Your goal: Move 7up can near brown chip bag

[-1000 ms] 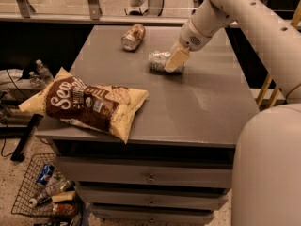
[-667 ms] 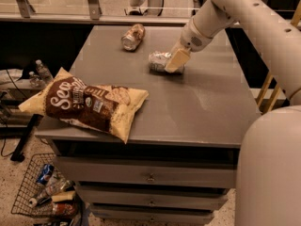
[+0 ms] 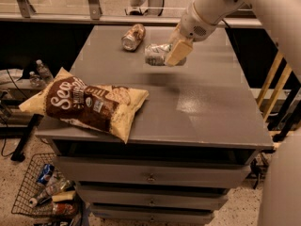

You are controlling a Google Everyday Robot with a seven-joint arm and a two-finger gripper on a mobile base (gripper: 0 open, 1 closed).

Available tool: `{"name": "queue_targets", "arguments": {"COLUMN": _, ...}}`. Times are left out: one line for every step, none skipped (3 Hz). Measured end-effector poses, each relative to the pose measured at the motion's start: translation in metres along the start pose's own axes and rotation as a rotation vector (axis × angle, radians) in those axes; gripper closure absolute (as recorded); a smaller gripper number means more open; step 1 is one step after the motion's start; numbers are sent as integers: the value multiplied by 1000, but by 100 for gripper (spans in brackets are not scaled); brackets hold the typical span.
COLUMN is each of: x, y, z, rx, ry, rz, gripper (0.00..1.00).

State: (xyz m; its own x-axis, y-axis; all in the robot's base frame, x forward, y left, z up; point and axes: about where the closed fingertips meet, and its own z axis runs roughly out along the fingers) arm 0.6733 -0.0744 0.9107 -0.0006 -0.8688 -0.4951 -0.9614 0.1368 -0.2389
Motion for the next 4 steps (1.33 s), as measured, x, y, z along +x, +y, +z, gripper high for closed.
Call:
{"name": "queue_targets", "arguments": {"x": -6, "y": 27, "z": -19, "rx": -9, "ry": -1, "rz": -22, "gripper": 100}}
{"name": "queue_targets", "arguments": {"x": 5, "y": 60, "z": -28, "rx": -23, "ry": 34, "rz": 14, "gripper": 100}}
{"name": "queue_targets", "arguments": {"x": 13, "y": 90, "z": -26, "rx": -41, "ry": 48, "rz": 57, "gripper": 100}}
{"name": "queue_targets", "arguments": {"x": 19, "y": 119, "z": -19, "rx": -58, "ry": 65, "rz": 95, "gripper": 100}}
